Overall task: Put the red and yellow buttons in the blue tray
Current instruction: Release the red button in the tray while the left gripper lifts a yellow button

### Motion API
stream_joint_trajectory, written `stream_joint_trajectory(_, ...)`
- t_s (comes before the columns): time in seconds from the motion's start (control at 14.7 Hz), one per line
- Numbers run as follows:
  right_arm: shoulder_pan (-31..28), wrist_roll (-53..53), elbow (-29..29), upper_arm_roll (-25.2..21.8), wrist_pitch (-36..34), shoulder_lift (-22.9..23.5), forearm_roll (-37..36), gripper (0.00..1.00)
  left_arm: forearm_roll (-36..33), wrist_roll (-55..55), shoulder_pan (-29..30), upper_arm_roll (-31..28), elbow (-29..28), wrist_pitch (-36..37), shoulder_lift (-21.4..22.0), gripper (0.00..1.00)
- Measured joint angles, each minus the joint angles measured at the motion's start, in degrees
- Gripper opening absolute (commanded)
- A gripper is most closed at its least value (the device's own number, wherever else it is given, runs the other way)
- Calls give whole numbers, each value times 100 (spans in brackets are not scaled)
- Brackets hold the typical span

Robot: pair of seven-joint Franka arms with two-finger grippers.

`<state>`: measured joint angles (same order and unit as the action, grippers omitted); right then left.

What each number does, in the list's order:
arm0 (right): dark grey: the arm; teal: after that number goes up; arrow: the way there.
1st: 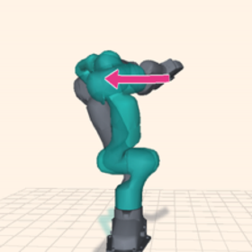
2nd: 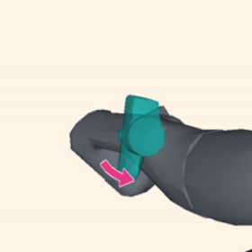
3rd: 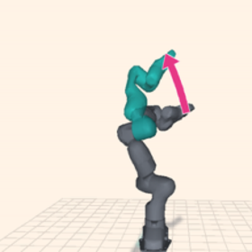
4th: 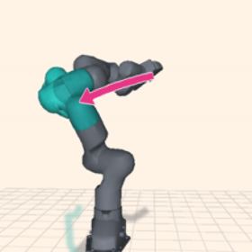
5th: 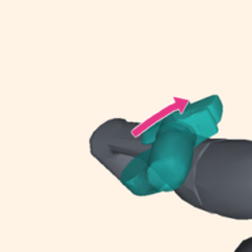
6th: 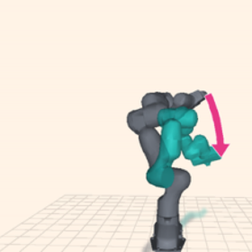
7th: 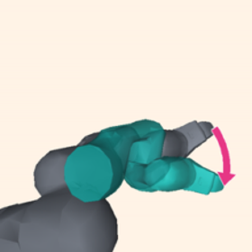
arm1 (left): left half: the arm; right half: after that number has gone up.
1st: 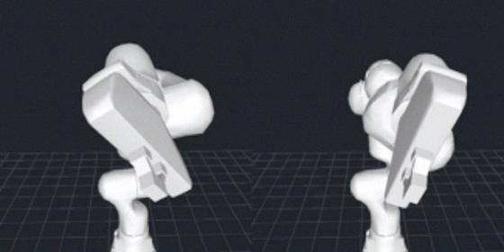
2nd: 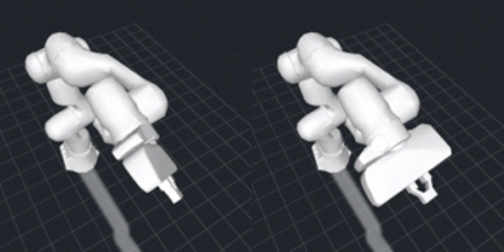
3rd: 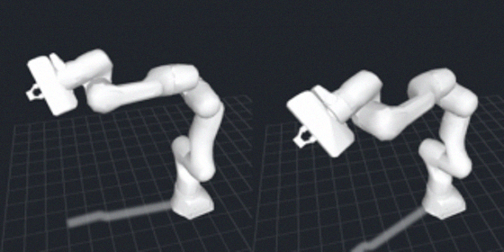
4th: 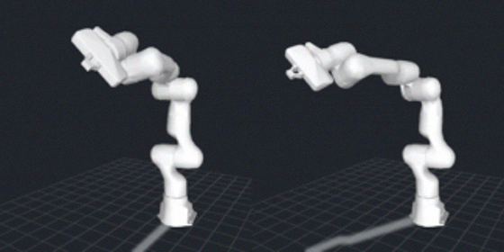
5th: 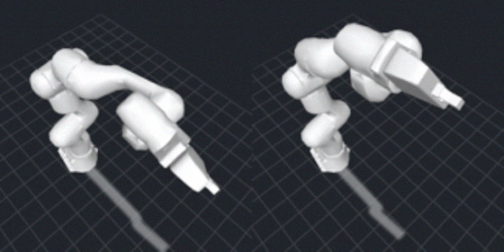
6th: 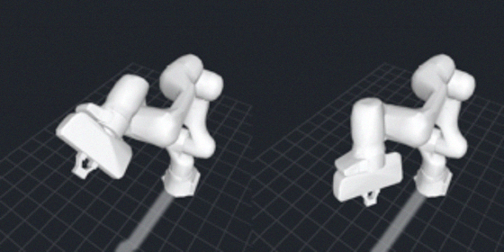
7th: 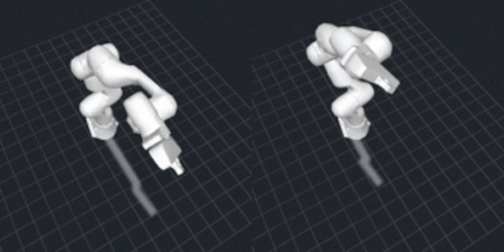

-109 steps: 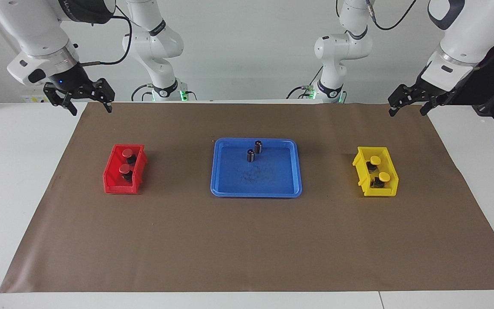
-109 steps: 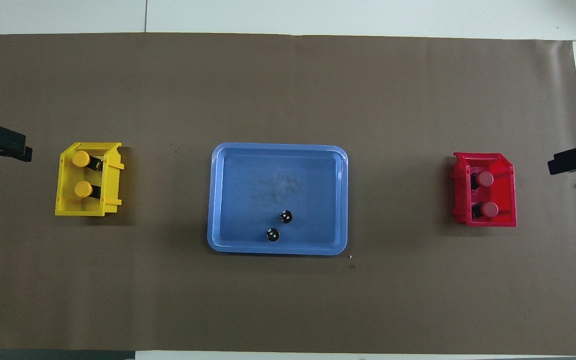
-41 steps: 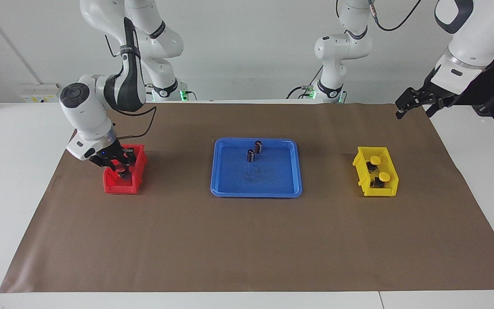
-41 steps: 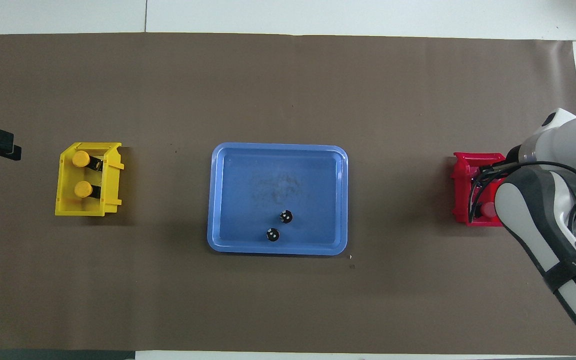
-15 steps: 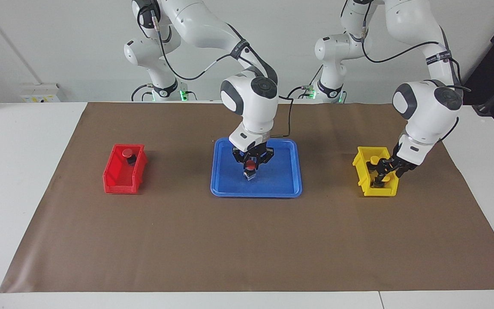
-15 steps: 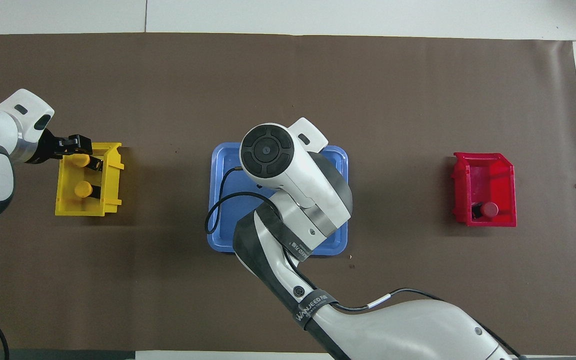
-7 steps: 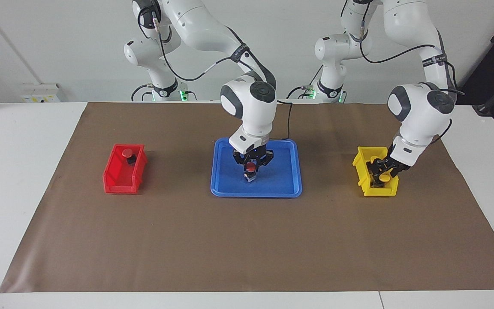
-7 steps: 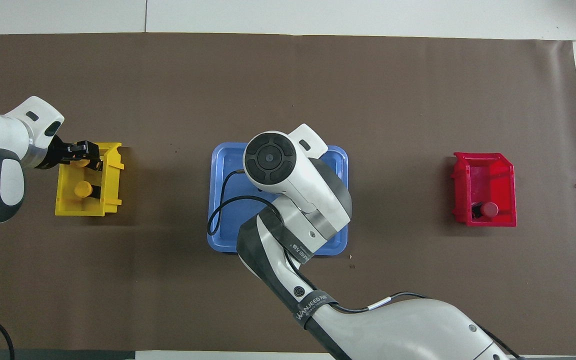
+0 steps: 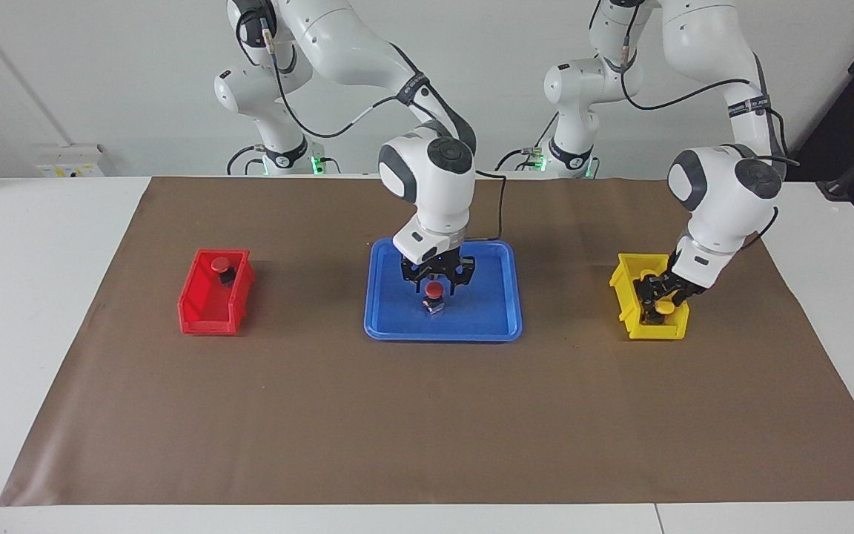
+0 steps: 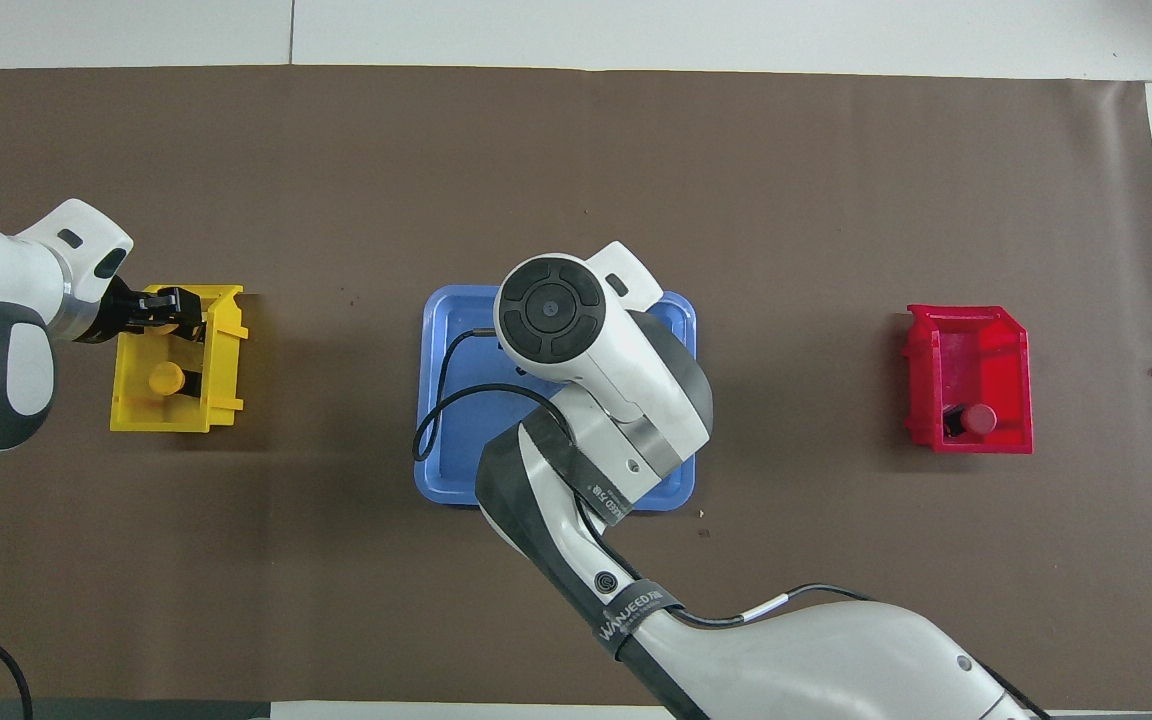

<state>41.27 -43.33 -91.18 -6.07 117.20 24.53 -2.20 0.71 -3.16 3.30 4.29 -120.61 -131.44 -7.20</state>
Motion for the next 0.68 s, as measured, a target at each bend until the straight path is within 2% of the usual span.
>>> stream_joint_trajectory(0.14, -251, 231, 208, -30, -492, -201, 0, 86, 0, -8, 5, -10, -13, -7, 0, 33)
stream_joint_trajectory(0.2, -461, 508, 186, -43, -689, -401, 0, 86, 0, -10, 6, -16, -15, -13, 0, 17)
stream_joint_trajectory(0.27, -755, 913, 70, -51, -850, -669, 0, 86, 0, -14, 7, -21, -16, -19, 0, 10)
stream_joint_trajectory(0.34, -1118, 1451, -177, -56, -971, -1006, 1, 85, 0, -32, 7, -24, -17, -22, 0, 4)
stream_joint_trajectory(0.55, -2220, 3101, -1287, -69, -1074, -2100, 12, 83, 0, -98, 7, -25, 13, 23, 3, 3)
stream_joint_trajectory(0.68, -2946, 4093, -2006, -72, -1066, -2659, 15, 79, 0, -123, 1, -21, 338, 679, 43, 3)
